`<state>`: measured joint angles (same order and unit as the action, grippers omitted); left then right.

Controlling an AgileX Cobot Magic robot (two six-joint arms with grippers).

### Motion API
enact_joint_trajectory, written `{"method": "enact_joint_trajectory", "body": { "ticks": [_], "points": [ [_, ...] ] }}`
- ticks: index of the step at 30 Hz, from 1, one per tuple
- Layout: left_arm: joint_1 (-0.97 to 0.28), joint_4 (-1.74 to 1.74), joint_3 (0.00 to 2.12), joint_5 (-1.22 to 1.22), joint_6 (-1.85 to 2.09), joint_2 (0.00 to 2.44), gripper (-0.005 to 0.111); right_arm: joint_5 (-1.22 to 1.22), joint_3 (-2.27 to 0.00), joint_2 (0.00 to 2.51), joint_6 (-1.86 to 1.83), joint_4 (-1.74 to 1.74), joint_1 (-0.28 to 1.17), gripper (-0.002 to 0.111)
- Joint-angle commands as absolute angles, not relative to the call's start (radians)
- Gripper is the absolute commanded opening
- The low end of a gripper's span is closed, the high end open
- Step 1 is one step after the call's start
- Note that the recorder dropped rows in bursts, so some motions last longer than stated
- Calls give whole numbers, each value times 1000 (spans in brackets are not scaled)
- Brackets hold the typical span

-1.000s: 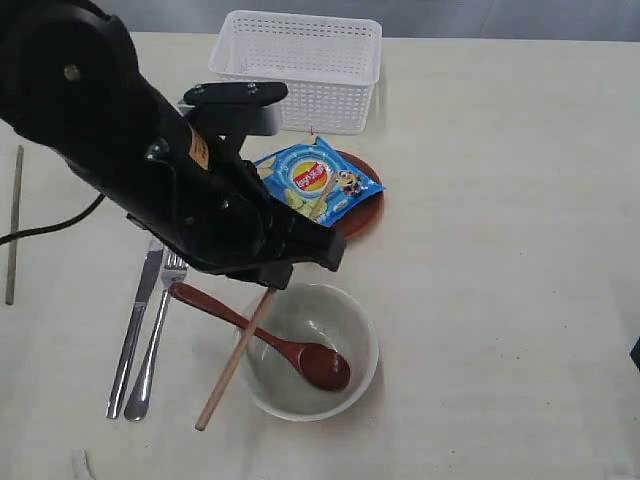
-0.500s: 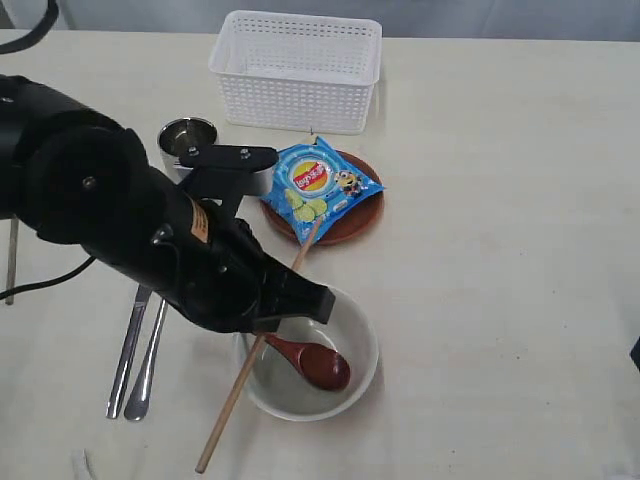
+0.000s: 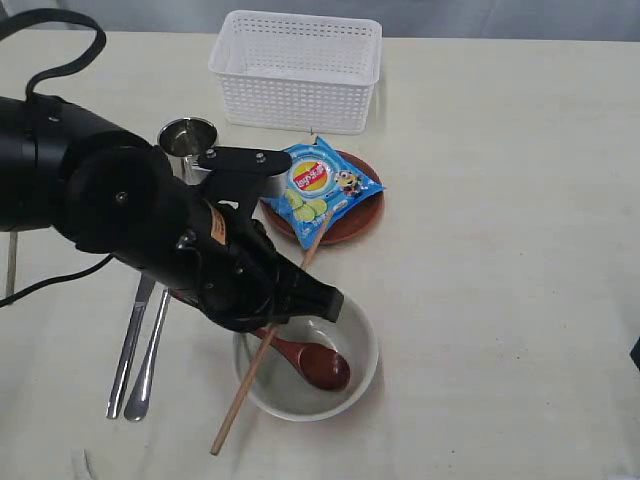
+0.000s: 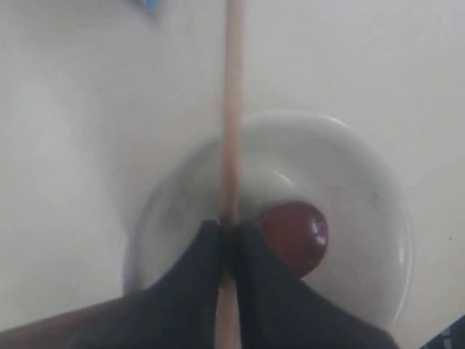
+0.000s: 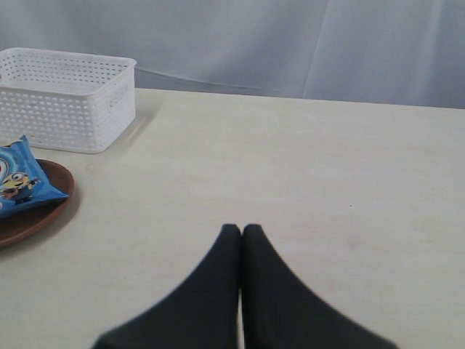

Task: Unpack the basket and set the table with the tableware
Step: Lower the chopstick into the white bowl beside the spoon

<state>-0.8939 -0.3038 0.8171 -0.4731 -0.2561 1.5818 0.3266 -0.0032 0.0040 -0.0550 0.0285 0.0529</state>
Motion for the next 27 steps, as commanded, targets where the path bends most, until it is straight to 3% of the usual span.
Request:
{"method": "enact_joint_trajectory", "body": {
  "ticks": [1,10,18,27],
  "points": [
    [-899,-310,812,-471,-252,1582,0,324,0,0,-58,29,51,0],
    [-899,-293,812,-467,-232,1582,2,324,0,0,-58,29,51,0],
    [-899,-293,812,-449,-217,1583,29,324,0,0,-58,29,51,0],
    [-899,-293,816,-384,-210,1580,31,324,0,0,-58,29,51,0]
  ]
}}
